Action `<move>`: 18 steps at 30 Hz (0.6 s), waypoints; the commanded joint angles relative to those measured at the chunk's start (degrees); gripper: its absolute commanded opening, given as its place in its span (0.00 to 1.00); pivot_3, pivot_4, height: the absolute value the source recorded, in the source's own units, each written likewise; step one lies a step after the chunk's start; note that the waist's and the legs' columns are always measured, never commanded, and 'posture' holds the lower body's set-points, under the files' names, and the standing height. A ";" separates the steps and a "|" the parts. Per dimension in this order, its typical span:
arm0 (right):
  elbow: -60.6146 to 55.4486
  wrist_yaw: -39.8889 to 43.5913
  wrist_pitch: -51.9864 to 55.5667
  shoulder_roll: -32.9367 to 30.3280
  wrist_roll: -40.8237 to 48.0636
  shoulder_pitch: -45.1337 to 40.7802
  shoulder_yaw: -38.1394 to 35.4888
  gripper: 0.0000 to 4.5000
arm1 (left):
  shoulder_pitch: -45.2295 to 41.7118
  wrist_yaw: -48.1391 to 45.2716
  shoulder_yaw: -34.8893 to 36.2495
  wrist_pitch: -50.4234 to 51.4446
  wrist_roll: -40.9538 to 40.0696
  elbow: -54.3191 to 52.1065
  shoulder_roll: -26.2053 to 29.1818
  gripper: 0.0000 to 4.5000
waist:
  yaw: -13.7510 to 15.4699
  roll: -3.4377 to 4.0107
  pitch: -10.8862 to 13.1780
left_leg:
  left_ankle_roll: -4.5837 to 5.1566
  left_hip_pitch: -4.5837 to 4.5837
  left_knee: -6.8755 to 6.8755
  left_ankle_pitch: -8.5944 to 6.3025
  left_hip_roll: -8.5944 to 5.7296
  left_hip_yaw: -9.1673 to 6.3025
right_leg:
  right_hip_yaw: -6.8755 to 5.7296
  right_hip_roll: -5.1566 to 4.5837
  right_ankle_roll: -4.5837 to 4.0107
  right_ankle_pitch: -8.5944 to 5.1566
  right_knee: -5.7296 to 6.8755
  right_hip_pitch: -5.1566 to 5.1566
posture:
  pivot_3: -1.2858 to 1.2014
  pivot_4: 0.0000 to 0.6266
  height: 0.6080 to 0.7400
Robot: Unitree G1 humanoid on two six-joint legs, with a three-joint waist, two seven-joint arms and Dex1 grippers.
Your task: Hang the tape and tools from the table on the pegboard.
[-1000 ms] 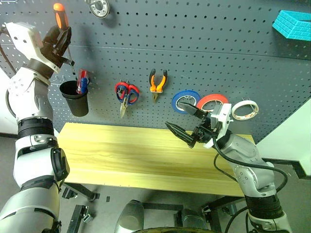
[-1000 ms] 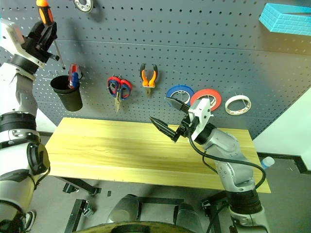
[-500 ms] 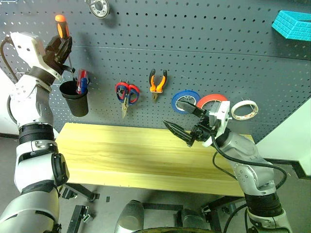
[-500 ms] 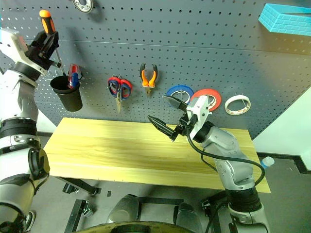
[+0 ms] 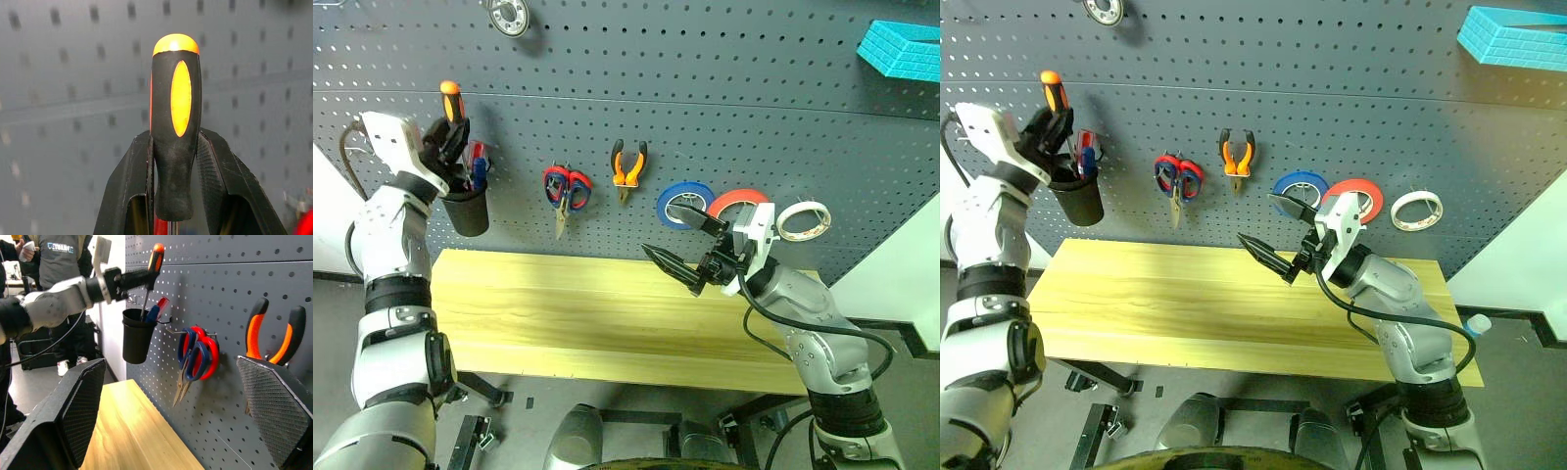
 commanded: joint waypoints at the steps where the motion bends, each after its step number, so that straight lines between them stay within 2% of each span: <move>1: -2.57 -0.22 -0.34 -0.40 0.24 -1.07 -0.49 1.00 | -0.09 2.16 0.86 0.77 0.36 -3.17 1.40 0.19 | 0.06 -0.01 -0.01 | 0.00 0.00 0.00 0.00 0.00 0.00 | 0.00 0.00 0.00 0.00 0.00 0.00 | 0.69 0.00 0.85; 5: -2.23 -0.18 -0.36 -0.29 0.22 -1.80 -0.24 1.00 | 0.50 3.31 1.32 3.02 -0.35 -3.68 1.29 0.19 | 0.15 -0.02 -0.02 | 0.00 -0.01 0.00 0.00 -0.01 0.00 | 0.00 -0.01 -0.07 -0.04 -0.01 0.00 | 0.69 0.00 0.85; 11: -1.79 -0.05 -0.32 -0.31 0.13 -2.54 -0.15 1.00 | 0.74 3.18 2.29 6.41 -2.12 -4.95 1.50 0.62 | 0.07 -0.03 -0.02 | 0.00 -0.01 0.00 0.00 0.00 0.00 | 0.00 -0.01 -0.10 -0.06 -0.01 0.00 | 0.69 0.00 0.85; 15: -1.62 0.06 -0.41 -0.27 0.02 -2.70 -0.07 1.00 | 1.63 3.82 2.17 3.59 -0.87 -5.72 1.65 0.95 | 0.09 -0.02 -0.02 | 0.00 0.00 0.00 0.00 -0.01 0.01 | 0.00 -0.01 -0.10 -0.06 -0.01 0.00 | 0.69 0.00 0.85; 16: -1.57 0.09 -0.46 -0.25 -0.05 -2.72 -0.04 1.00 | 1.89 3.74 2.10 2.73 -0.69 -6.04 1.63 1.00 | 0.10 -0.02 -0.02 | 0.00 0.00 0.00 0.00 -0.01 0.00 | 0.00 -0.01 -0.10 -0.06 -0.01 0.00 | 0.69 0.00 0.85; 18: -1.42 0.21 -0.57 -0.25 -0.18 -2.80 -0.03 1.00 | 2.60 1.42 1.98 2.90 -2.01 -8.20 1.58 1.00 | 0.08 -0.02 -0.02 | 0.00 -0.01 0.00 0.00 -0.01 0.00 | 0.00 -0.01 -0.11 -0.06 -0.01 0.00 | 0.69 0.00 0.85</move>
